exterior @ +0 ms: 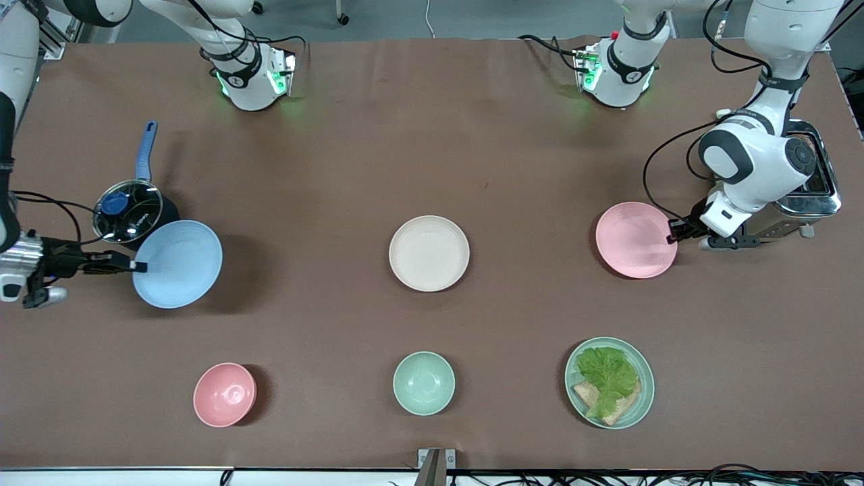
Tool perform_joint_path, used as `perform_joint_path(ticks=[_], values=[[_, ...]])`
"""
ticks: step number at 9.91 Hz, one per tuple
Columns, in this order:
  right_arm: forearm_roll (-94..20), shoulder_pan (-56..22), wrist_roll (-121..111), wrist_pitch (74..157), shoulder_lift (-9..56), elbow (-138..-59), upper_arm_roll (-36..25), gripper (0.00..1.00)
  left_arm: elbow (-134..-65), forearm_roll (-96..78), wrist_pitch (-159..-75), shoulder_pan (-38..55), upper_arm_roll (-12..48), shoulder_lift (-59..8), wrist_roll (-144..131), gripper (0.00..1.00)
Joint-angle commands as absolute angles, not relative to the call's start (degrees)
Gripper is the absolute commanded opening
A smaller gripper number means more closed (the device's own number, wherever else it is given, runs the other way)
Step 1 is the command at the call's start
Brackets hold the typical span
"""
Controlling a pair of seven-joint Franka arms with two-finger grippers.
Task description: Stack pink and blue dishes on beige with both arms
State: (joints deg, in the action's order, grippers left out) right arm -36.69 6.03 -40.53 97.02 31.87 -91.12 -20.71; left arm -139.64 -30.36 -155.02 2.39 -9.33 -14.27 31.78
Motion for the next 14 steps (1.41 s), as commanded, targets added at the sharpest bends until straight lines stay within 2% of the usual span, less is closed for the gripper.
perform_joint_path(ticks=[1,3,5,7,9,11,12,14], values=[[-33.24,5.10,-32.12,93.88,29.63,-87.21,-20.39,0.00,-137.04,-31.55,-149.63,3.16,-8.96,-11.89,32.88,0.01],[-33.14,3.26,-25.70,89.85,29.36,-82.90,-20.48,0.00,-132.21,-31.47,-143.55,3.34,-8.70,-8.80,32.08,0.02],[-33.05,0.46,-19.62,88.59,28.13,-81.91,-20.39,0.00,-127.29,-31.38,-139.41,3.87,-1.88,-8.88,23.88,0.03],[-33.31,-3.23,-16.72,88.77,27.95,-82.53,-20.30,0.00,-125.77,-31.12,-140.00,3.87,6.72,-9.84,15.61,0.01],[-33.66,-5.97,-15.38,89.21,27.77,-83.92,-20.30,0.00,-125.68,-31.02,-144.63,4.22,14.02,-12.29,7.86,0.01],[-33.84,-9.56,-15.29,93.75,27.25,-88.65,-20.30,0.00,-125.68,-30.76,-157.52,6.75,19.93,-18.43,-1.55,0.01],[-34.45,-11.15,-15.03,97.17,26.03,-92.25,-20.22,0.00,-124.99,-30.67,-161.07,7.99,21.52,-21.50,-3.93,0.01],[-36.38,-15.88,-12.24,102.37,24.88,-96.84,-20.21,0.00,-120.18,-30.67,-163.30,8.87,25.82,-28.00,-7.45,0.02]])
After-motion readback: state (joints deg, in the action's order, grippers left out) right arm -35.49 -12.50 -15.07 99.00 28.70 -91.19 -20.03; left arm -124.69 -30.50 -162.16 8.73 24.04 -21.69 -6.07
